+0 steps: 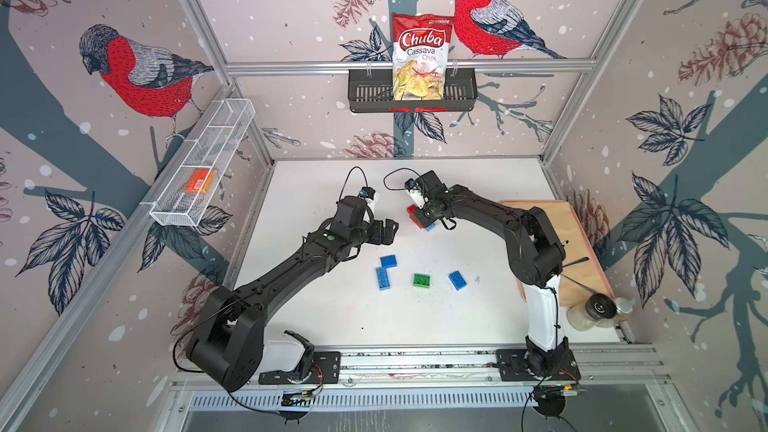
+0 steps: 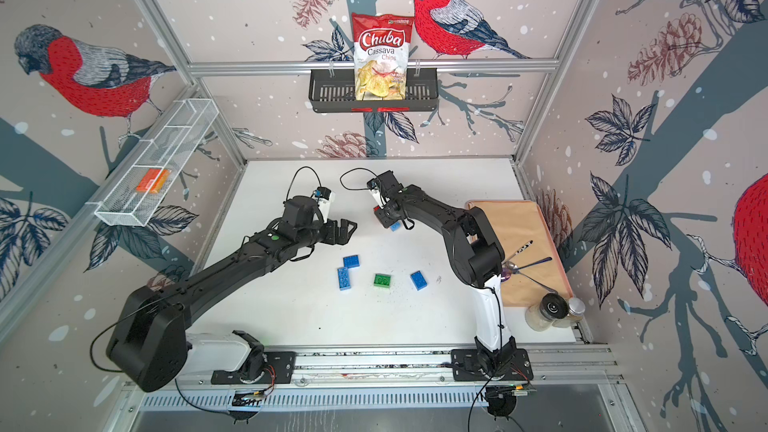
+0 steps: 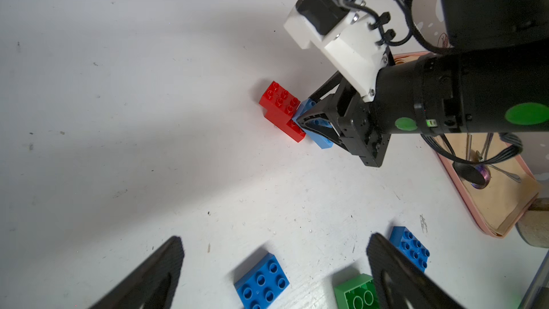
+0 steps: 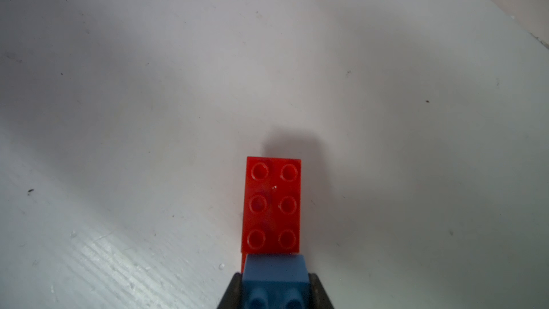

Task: Assemble a rectangle with lego
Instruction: Assemble the lego brick with the lego brick.

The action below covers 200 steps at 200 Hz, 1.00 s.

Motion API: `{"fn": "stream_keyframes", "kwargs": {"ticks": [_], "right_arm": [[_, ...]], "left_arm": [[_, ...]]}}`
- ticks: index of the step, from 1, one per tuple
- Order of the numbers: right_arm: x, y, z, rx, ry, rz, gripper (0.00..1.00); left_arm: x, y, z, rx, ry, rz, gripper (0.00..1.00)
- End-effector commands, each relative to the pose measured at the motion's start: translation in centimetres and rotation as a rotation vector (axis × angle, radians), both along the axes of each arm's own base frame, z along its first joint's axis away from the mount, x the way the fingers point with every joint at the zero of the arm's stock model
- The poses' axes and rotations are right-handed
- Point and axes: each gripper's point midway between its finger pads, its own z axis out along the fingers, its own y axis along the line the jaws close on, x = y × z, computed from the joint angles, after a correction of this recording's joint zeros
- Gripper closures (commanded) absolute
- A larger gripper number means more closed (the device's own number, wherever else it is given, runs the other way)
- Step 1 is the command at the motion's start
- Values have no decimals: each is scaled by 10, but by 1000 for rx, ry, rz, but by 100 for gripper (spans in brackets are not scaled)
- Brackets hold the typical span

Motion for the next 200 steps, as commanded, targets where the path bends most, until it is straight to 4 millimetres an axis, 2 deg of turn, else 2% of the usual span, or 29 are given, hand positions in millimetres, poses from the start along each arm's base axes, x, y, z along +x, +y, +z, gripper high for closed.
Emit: {"fn": "stream_keyframes", "kwargs": {"ticks": [1,69,200], "right_arm": [[0,-1,-3,-23,5,6,71],[4,1,-8,-39,5,11,71],[0,-9,-41,-74,75,13,71]], "left_arm": [[3,-3,7,-20,-22,-11,4],[3,-3,7,-21,-21,-10,4],[3,-3,7,-20,-20,-9,4]]}}
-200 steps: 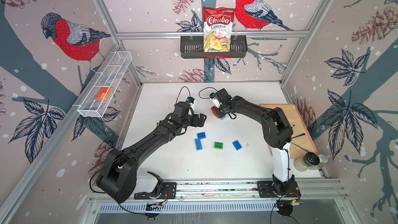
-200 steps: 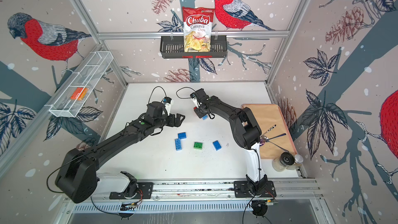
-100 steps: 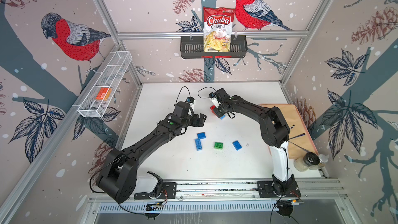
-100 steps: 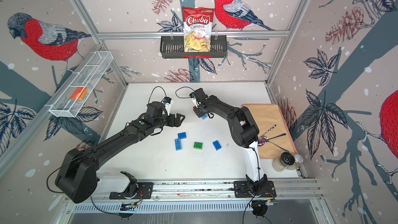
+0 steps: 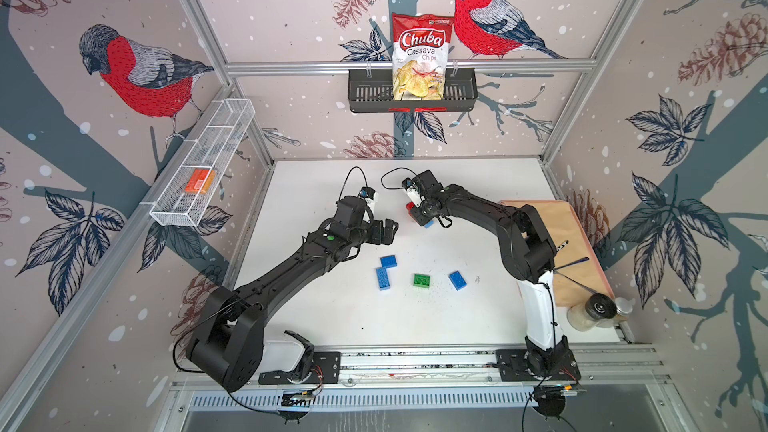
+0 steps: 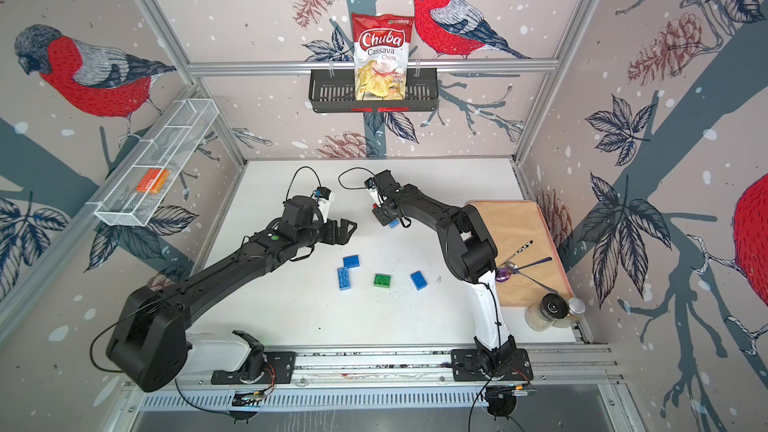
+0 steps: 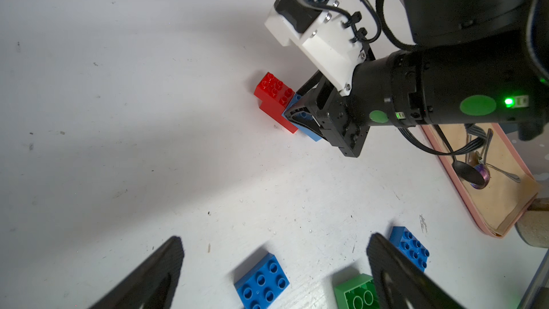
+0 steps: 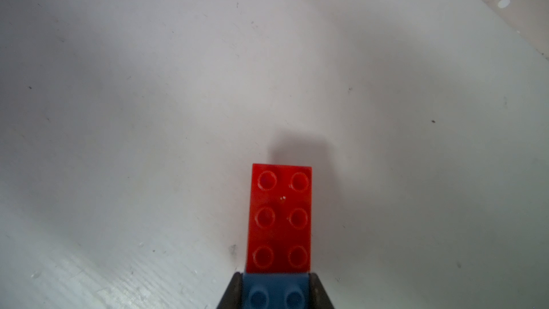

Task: Assemble a rectangle with lego
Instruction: Assemble the lego brick with the lego brick.

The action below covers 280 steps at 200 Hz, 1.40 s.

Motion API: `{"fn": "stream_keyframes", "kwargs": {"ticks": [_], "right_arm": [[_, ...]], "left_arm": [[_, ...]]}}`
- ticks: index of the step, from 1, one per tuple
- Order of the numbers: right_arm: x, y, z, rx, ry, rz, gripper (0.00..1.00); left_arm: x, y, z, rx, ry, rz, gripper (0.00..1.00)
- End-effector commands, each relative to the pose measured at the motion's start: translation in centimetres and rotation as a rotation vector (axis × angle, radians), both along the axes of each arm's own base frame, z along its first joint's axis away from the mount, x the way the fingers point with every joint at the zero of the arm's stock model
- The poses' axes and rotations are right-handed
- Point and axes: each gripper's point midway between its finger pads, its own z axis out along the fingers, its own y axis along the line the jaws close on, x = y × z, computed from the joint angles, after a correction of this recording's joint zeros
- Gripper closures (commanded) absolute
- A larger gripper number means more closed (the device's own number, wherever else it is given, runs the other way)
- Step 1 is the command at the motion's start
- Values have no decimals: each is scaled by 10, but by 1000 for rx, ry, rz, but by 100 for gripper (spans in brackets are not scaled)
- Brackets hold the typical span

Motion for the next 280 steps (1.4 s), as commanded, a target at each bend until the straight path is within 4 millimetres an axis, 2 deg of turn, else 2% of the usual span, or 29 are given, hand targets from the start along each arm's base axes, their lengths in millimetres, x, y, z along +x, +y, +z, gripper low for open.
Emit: {"fn": "stream_keyframes", "kwargs": {"ticks": [1,75,123,156,213,241,262,280], "right_arm": [[-16,-15,-26,-63,88,-1,71],[-20,-21,-42,-51,131,-15,71],[-18,-21,-39,-38,115,-20,71],[-9,-17,-21,25,44,-48,65],[3,-6,8,120,-51,-77,39],[3,-5,24,149,-91,-74,35],[3,-10,49,211,-148,-91,32],[4,-25,80,291,-215,-140,32]], "left_arm": [[3,-3,7,-19,-21,-8,4],[4,-4,5,-18,-16,-9,4],[5,-3,3,-16,-13,-6,4],[5,-2,3,-10,-14,-3,4],[7,0,1,3,-12,3,4],[7,0,0,6,-12,4,4],[8,-1,-3,10,-6,3,4],[10,2,-5,24,-6,21,3]]}}
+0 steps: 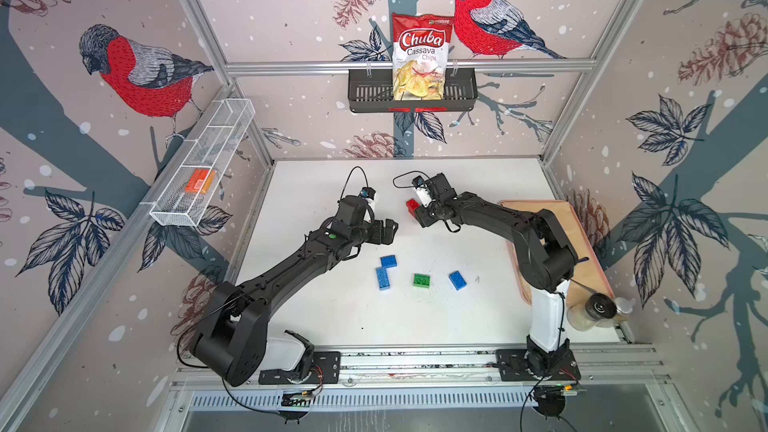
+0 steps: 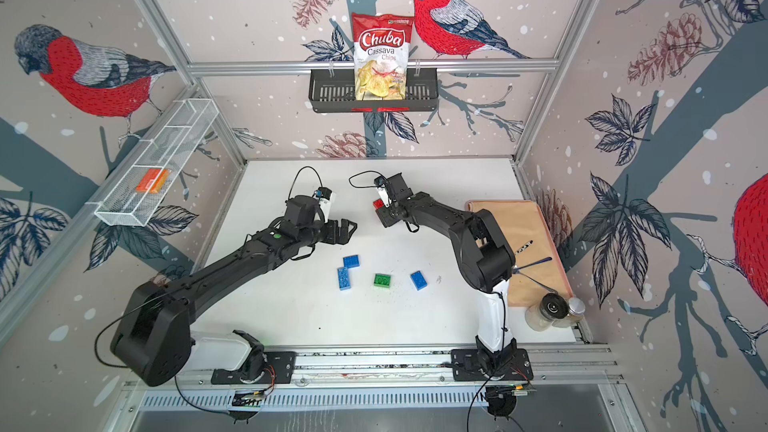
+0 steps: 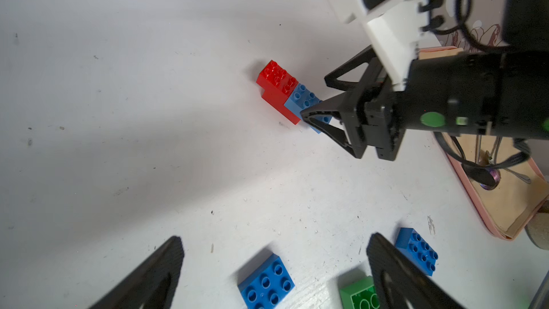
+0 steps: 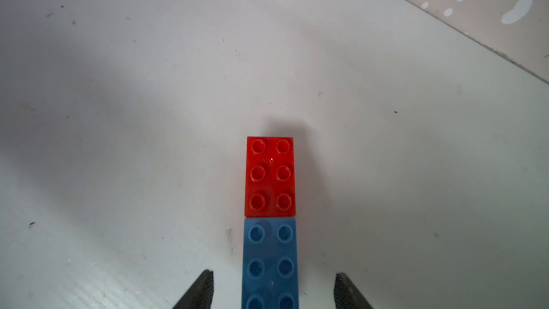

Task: Assemble a rectangle with lego
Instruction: Assemble the lego brick with the lego brick, then pick up the lego brick from the center of the board.

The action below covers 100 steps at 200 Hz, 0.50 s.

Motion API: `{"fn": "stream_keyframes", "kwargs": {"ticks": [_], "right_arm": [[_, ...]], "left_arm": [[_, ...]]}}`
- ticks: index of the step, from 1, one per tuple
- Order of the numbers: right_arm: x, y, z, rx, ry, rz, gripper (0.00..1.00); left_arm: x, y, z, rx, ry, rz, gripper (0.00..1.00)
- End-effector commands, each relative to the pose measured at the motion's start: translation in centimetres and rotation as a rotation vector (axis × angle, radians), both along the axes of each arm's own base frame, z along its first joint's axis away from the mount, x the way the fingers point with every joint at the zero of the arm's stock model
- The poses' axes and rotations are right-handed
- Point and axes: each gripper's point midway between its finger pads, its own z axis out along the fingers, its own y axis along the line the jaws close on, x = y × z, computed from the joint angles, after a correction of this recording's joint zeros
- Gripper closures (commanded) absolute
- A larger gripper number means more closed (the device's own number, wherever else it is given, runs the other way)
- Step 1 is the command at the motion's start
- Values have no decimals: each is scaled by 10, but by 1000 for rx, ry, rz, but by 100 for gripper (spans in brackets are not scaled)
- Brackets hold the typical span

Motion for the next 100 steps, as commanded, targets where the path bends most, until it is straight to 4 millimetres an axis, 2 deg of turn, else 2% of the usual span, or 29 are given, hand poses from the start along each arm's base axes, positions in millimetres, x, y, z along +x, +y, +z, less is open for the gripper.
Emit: {"fn": "stream_keyframes", "kwargs": {"ticks": [1,22,42,67,100], "right_arm": [[12,-7,47,129,-118,-69,32],[13,-40,87,253,-201,-189,32],[12,-78,108,354,-230,-338,34],[3,-118,103,421,-165,-488,36],[-18,-145,77,374,-110,-561,39]], "left_arm": [[7,2,5,9,-28,14,3],[8,2,0,13,-24,24,2],[6,-4,-6,6,-14,-5,2],[-9,-27,-13,66,-39,-70,4],[-37,-60,-35,267,-28,-188,6]]}}
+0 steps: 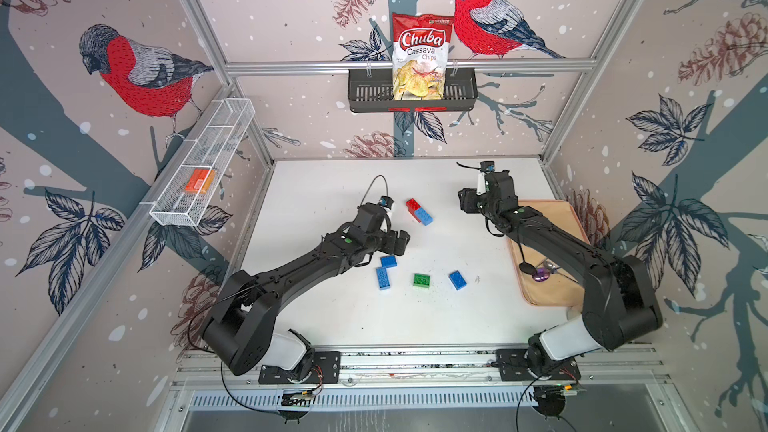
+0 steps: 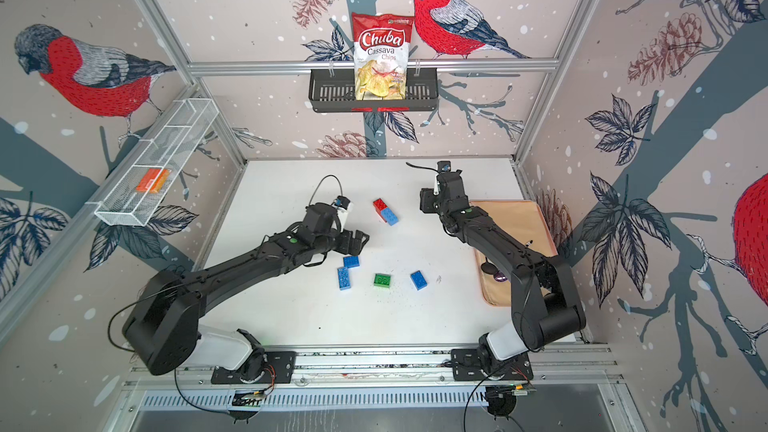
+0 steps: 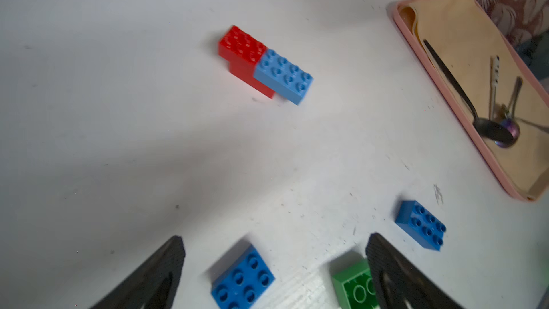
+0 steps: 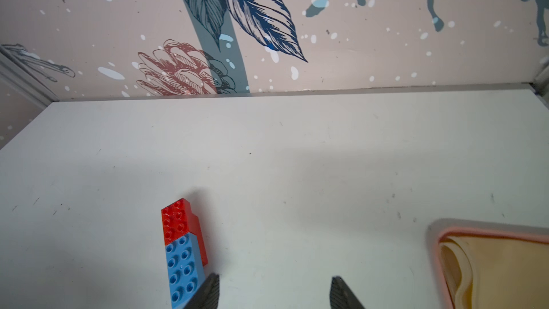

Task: Assemble a rectangle with lego
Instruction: Pick up the lego brick from the center of the board.

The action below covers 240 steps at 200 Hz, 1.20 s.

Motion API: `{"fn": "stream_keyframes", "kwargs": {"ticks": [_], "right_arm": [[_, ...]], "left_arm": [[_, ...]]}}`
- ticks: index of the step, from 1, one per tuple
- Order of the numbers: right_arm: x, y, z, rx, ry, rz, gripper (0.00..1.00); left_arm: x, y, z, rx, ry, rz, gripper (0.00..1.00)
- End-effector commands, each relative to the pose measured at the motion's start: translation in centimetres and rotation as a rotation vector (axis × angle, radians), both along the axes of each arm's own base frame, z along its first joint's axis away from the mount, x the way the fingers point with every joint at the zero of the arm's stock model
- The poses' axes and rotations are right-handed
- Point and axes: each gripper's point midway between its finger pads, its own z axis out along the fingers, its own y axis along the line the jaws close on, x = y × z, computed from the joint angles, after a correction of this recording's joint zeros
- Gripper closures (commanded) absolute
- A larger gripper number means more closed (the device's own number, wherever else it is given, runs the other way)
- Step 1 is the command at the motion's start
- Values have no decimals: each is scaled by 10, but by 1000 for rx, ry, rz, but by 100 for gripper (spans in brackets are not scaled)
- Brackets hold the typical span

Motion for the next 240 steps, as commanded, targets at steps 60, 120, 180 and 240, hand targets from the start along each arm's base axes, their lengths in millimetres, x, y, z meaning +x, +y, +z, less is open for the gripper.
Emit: {"fn": "stream_keyframes", "kwargs": {"ticks": [60,120,180,240], "right_arm": [[-54,-29,-4,160,-88,-39,40],[-52,-19,-6,261,-67,26,41],[-55,-10,-17,303,-25,61,41],[-58,-6,-12,322,-35,81,41]], "left_arm": [[-44,0,-34,241,116,-4,10],[-54,28,-56,460,90,-122,11],[-42,36,-95,653,-8,-289,11],[-23,47,-103,672,-5,-287,18]]}}
